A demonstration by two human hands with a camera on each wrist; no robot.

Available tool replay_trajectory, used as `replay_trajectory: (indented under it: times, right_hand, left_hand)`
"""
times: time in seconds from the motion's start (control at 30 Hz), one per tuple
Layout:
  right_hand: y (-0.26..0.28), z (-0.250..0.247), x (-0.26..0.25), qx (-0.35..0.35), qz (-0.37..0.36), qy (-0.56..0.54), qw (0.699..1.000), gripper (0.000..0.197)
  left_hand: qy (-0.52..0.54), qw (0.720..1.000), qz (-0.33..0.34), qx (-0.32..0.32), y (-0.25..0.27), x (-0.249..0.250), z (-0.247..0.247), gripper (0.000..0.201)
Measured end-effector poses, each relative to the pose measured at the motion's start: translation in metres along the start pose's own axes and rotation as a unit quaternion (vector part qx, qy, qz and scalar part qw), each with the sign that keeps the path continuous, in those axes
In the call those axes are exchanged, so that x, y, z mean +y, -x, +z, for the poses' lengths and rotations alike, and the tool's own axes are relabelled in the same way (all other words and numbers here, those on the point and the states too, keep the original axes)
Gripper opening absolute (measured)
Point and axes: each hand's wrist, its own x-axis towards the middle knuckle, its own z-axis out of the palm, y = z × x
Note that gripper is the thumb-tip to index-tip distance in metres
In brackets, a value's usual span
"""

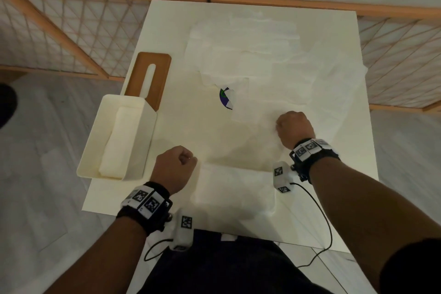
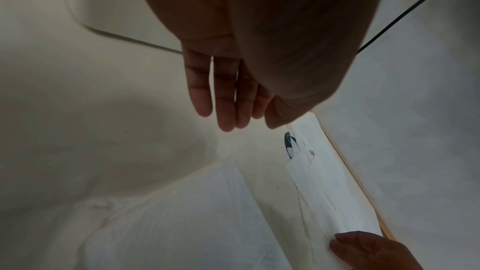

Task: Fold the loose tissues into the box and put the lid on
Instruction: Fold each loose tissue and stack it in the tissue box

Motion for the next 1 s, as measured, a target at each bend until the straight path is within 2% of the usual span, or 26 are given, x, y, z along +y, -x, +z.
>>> replay_trajectory:
  times: [0.3, 0.4, 0.5, 0.57, 0.67, 0.73, 0.8, 0.87, 0.9, 1.0]
  right_hand:
    - [0.003, -0.017, 0.0, 0.015, 0.026, -0.096, 0.995, 0.024]
    - [0.004, -0.029, 0.0, 0.038, 0.009, -0.106, 0.994, 0.017]
    - [0.011, -0.055, -0.007, 0.079, -0.027, -0.161, 0.983, 0.015]
    - [0.019, -0.078, -0.014, 0.054, -0.054, -0.179, 0.981, 0.017]
    - [0.039, -0.113, -0.024, -0.068, -0.085, -0.229, 0.967, 0.022]
    - [0.054, -0.131, -0.03, -0.137, -0.093, -0.308, 0.937, 0.023]
    - [0.065, -0.144, -0.032, -0.172, -0.085, -0.41, 0.892, 0.017]
    - [0.074, -0.153, -0.032, -0.184, -0.06, -0.519, 0.832, 0.006]
    - [0.077, -0.156, -0.03, -0.179, -0.049, -0.554, 0.812, 0.004]
    - [0.083, -0.154, -0.021, -0.119, -0.013, -0.604, 0.788, 0.012]
  left_hand:
    - [0.029, 0.999, 0.006, -0.029, -0.007, 0.018, -0.002, 0.009]
    - [0.038, 0.998, 0.016, -0.037, -0.008, 0.026, -0.003, 0.008]
    - [0.068, 0.997, 0.032, -0.032, -0.01, 0.035, -0.005, 0.011]
    - [0.101, 0.993, 0.06, -0.03, -0.013, 0.043, -0.005, 0.03]
    - [0.119, 0.985, 0.112, -0.055, -0.021, 0.06, -0.007, 0.074]
    - [0.134, 0.977, 0.147, -0.072, -0.026, 0.074, -0.009, 0.098]
    - [0.134, 0.97, 0.185, -0.085, -0.031, 0.088, -0.012, 0.109]
    - [0.136, 0.962, 0.201, -0.122, -0.031, 0.101, -0.017, 0.099]
    - [0.158, 0.957, 0.193, -0.145, -0.031, 0.106, -0.02, 0.082]
    - [0.316, 0.922, 0.128, -0.183, -0.028, 0.121, -0.03, 0.025]
